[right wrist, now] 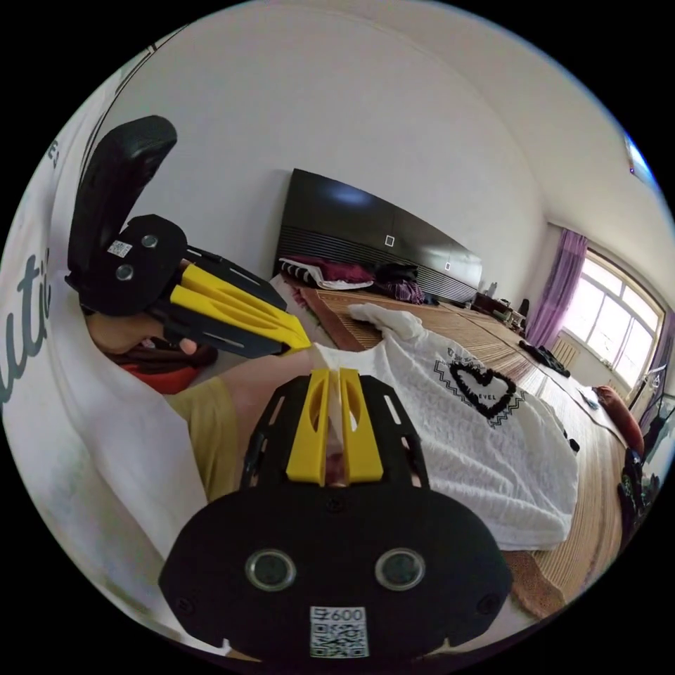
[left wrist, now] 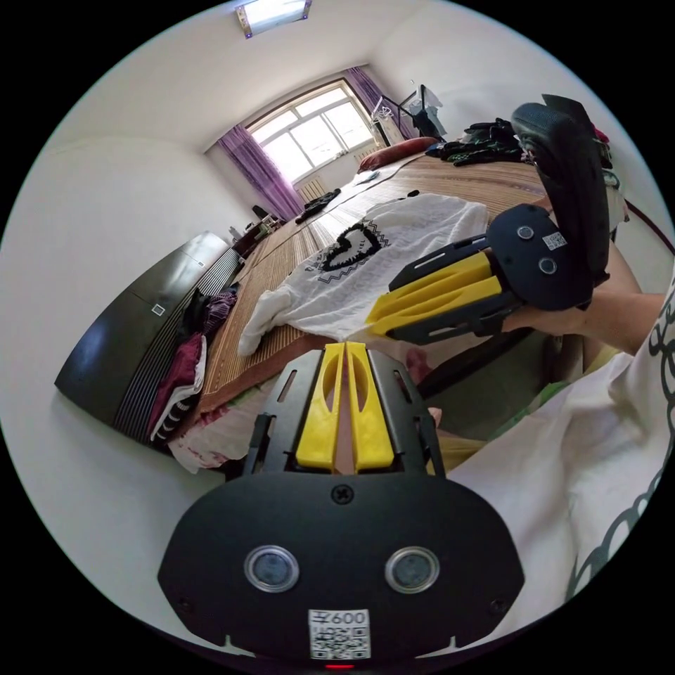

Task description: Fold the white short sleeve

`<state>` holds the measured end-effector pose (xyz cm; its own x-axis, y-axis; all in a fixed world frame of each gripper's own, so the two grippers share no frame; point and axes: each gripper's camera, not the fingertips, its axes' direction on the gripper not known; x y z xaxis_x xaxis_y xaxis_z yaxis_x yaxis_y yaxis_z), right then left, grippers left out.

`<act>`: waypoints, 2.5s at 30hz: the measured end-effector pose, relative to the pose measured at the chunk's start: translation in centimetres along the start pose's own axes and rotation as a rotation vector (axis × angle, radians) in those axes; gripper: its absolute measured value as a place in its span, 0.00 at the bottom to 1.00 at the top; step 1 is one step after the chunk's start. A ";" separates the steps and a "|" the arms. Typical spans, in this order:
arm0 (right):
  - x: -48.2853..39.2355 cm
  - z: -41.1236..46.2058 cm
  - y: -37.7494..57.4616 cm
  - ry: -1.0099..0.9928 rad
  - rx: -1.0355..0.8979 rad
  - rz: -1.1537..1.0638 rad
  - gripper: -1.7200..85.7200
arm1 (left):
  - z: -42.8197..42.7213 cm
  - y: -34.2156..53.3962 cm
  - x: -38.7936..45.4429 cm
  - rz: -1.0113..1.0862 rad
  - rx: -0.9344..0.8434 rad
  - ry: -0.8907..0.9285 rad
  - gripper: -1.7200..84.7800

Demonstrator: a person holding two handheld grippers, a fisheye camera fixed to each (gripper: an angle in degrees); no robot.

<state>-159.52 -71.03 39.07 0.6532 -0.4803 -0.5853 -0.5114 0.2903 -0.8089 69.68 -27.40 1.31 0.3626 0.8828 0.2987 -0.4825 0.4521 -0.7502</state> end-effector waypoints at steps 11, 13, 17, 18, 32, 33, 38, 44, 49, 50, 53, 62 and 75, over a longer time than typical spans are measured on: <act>-1.4 1.9 -0.4 -0.002 -0.005 0.022 0.01 | -0.2 -0.5 6.7 0.091 -0.024 -0.078 0.03; -1.8 2.3 -0.4 -0.005 -0.001 0.032 0.01 | -0.4 -0.7 8.1 0.102 -0.020 -0.070 0.03; -2.6 3.0 -0.5 -0.009 0.002 0.046 0.01 | -0.7 -1.6 9.9 0.091 -0.007 -0.042 0.03; -3.0 3.2 -0.6 -0.006 0.000 0.045 0.01 | -0.7 -2.0 10.4 0.079 -0.003 -0.036 0.03; -8.3 6.2 -2.0 -0.009 0.019 0.029 0.01 | -2.3 -6.0 17.1 0.178 0.071 -0.129 0.03; -8.9 6.6 -2.2 -0.003 0.015 0.015 0.01 | -2.9 -6.3 17.4 0.184 0.065 -0.149 0.03; -13.8 9.6 -3.3 0.183 -0.090 -0.186 0.01 | -5.2 -7.7 17.5 0.160 0.046 -0.150 0.03; -17.3 15.4 -3.2 0.482 -0.323 -0.389 0.01 | -9.7 -10.1 14.0 0.002 0.078 -0.112 0.03; -14.3 17.7 -1.4 0.701 -0.504 -0.433 0.01 | -12.3 -11.3 8.8 -0.052 0.059 -0.292 0.03; -13.9 17.6 -1.3 0.718 -0.519 -0.437 0.01 | -12.3 -11.4 8.2 -0.058 0.046 -0.305 0.03; -12.8 16.9 -1.1 0.767 -0.579 -0.433 0.01 | -12.3 -11.7 5.7 -0.090 -0.021 -0.325 0.03; -13.8 12.5 -7.0 0.745 -0.521 -0.394 0.04 | -15.4 -15.9 3.4 -0.148 -0.067 -0.314 0.03; -13.4 6.6 -18.3 0.259 -0.325 -0.266 0.09 | -21.0 -17.8 -7.9 -0.664 0.033 -0.099 0.03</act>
<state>-155.25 -64.40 61.37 0.6456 -0.7048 -0.2941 -0.5201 -0.1238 -0.8451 92.15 -45.15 -0.12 0.5166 0.4233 0.7443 -0.2069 0.9052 -0.3712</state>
